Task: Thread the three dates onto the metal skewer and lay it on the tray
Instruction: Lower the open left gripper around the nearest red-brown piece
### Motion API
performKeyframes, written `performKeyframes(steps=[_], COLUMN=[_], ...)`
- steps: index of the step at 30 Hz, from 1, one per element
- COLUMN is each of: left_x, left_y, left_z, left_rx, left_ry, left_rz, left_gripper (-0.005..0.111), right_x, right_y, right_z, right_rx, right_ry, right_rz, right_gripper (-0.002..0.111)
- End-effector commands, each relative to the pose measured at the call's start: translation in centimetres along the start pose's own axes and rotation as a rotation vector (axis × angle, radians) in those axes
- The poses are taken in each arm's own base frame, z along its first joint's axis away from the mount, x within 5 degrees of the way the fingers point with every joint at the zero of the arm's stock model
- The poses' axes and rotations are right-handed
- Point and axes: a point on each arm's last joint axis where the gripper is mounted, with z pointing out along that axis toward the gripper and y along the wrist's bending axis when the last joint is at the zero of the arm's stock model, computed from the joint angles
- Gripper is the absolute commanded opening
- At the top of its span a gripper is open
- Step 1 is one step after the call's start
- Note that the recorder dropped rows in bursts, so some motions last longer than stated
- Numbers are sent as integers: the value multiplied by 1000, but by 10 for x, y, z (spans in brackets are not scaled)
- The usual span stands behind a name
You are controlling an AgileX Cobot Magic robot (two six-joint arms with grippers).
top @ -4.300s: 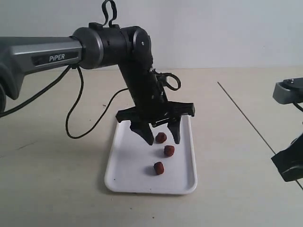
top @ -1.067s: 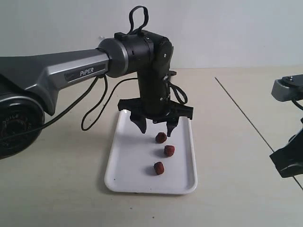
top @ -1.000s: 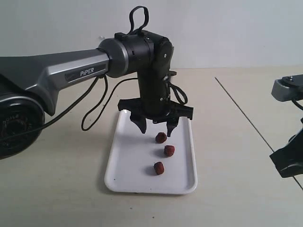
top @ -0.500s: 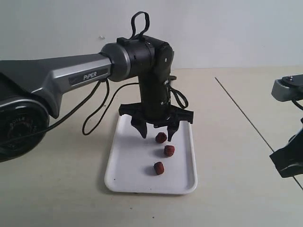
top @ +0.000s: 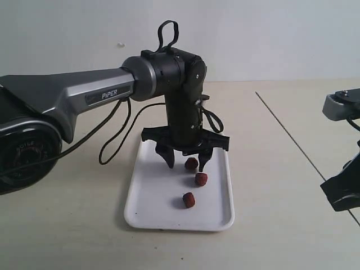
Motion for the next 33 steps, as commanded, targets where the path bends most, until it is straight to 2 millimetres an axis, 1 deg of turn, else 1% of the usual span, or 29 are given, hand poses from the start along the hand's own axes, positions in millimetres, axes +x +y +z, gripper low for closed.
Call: performKeyframes(steps=[1, 8, 15, 22, 26, 28, 33], left_x=[-1, -3, -1, -1, -3, -4, -4], left_y=[2, 2, 2, 3, 4, 4, 4], left_z=[-3, -3, 10, 9, 9, 9, 9], left_rx=[-15, -19, -25, -28, -41, -48, -48], left_ry=[-14, -31, -3, 4, -14, -23, -25], left_rz=[6, 30, 60, 60, 121, 195, 218], left_gripper=[62, 62, 62, 62, 62, 62, 62], right_x=[0, 0, 0, 0, 0, 0, 0], right_y=[-1, 0, 0, 0, 0, 0, -1], right_z=[0, 0, 0, 0, 0, 0, 0], right_rx=[-2, -3, -3, -3, -3, -3, -1], right_ry=[-5, -4, -4, -4, -4, -4, -9], right_rz=[-1, -1, -1, -1, -1, -1, -1], right_gripper=[0, 0, 0, 0, 0, 0, 0])
